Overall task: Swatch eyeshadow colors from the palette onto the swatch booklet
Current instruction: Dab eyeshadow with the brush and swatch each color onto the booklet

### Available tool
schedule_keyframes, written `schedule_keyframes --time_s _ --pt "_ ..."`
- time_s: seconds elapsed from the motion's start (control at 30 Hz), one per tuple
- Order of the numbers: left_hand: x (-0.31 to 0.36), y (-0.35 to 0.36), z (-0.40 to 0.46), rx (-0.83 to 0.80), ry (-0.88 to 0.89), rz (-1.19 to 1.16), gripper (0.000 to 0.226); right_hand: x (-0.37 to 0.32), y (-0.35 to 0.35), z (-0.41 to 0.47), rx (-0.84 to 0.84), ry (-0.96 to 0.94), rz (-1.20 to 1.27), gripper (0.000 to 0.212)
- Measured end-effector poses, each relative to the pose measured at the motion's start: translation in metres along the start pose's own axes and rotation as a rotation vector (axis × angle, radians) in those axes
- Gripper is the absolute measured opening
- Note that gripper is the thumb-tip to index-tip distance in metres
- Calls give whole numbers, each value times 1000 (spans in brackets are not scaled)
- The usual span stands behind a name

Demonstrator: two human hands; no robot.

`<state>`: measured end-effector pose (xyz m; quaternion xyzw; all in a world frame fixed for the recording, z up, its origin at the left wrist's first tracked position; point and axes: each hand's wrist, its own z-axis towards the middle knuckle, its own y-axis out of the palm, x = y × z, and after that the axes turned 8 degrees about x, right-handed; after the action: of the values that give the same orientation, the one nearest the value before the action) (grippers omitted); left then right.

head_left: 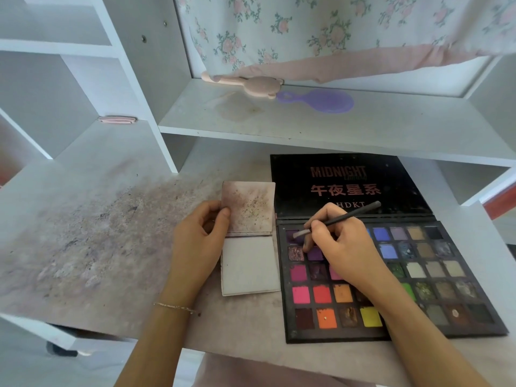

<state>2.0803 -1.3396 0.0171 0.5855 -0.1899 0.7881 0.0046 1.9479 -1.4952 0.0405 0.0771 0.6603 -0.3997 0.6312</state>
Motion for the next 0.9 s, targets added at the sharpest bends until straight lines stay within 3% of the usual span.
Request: schedule_keyframes --time_s 0.17,0.33,0.5,0.67,0.8,0.9 --pt "-1 -2 1 47 14 16 21 2 0 0 -11 -3 26 16" --pt "0 -2 4 53 -23 7 20 -2 1 1 74 -17 221 21" --pt "-1 -2 4 35 -42 17 15 -17 19 -1 -2 -41 353 17" --pt "0 -4 5 25 -44 30 23 -23 43 3 -148 -23 351 17" --pt "2 -5 5 40 -13 45 30 -21 50 3 -135 -3 327 16" --pt "0 -4 7 34 -19 71 19 -20 51 2 -92 -32 270 14"
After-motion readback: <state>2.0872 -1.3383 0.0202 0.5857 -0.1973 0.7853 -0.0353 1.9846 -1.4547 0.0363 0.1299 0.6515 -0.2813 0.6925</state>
